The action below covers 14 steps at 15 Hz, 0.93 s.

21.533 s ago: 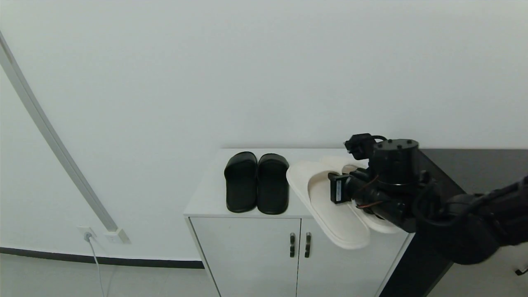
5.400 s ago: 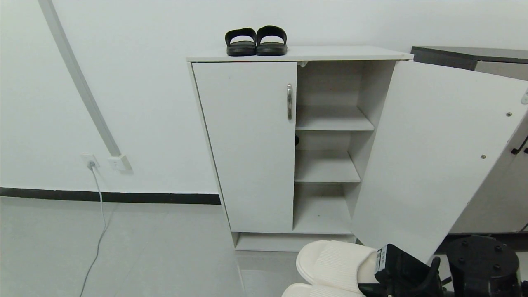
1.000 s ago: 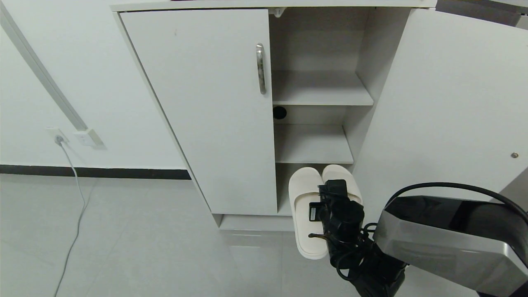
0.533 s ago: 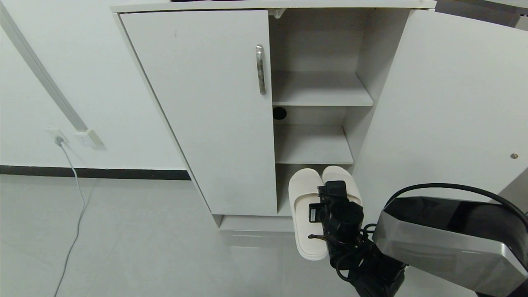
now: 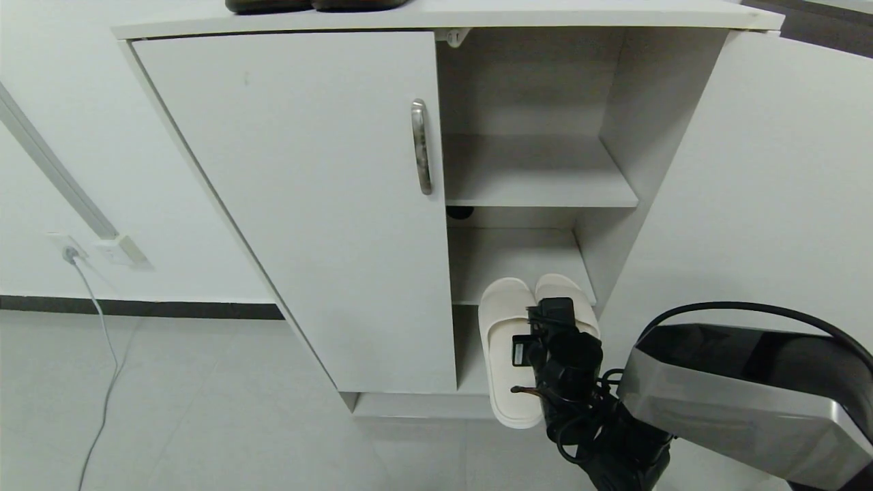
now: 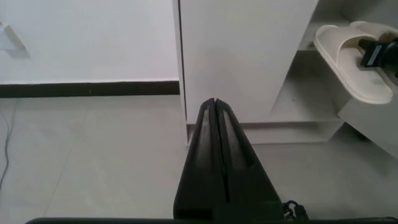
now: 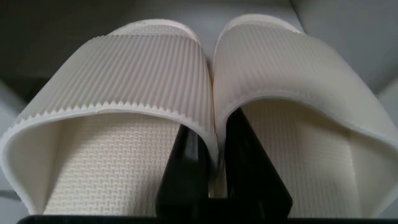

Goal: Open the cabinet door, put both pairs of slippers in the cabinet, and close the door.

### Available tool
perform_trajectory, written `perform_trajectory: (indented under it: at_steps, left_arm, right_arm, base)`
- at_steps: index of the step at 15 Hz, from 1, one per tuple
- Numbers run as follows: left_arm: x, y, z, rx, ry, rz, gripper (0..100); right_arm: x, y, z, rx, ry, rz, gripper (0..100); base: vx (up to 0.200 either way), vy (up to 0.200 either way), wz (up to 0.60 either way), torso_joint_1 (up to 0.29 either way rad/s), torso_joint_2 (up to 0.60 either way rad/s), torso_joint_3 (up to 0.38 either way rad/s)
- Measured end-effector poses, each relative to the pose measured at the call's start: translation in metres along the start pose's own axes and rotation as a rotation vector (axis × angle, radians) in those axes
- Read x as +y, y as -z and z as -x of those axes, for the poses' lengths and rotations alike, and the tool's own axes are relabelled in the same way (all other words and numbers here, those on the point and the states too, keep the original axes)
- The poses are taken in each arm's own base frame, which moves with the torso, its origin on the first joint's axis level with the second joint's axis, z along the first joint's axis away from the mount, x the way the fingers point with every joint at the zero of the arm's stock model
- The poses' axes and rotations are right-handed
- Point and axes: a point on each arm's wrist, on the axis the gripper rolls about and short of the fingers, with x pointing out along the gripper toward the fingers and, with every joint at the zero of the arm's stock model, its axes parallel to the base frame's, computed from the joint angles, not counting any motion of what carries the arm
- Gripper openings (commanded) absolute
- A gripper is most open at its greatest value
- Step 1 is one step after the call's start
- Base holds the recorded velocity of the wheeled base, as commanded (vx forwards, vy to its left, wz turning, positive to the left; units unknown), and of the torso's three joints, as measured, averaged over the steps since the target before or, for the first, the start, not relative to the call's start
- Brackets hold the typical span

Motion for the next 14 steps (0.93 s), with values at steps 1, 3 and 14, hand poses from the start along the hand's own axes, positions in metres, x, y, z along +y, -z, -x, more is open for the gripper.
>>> perform_trajectory:
  at_steps: [1, 3, 14]
  left_arm:
    - [0.0, 0.0, 0.0, 0.0, 0.001, 0.0, 0]
    - [0.0, 0.0, 0.0, 0.0, -0.001, 0.001, 0]
    - [0.0, 0.0, 0.0, 0.0, -0.002, 0.001, 0]
  right_arm:
    - [0.0, 0.0, 0.0, 0.0, -0.001, 0.0, 0]
    - [0.0, 0.0, 0.0, 0.0, -0.001, 0.0, 0]
    - [0.001, -0.004, -0.045, 0.055, -0.023, 0.04, 0]
  base:
    - [0.2, 0.0, 0.0, -0.002, 0.0, -0.002]
    - [0.0, 0.0, 0.0, 0.0, 0.0, 0.0]
    - [0.0, 0.0, 0.0, 0.0, 0.0, 0.0]
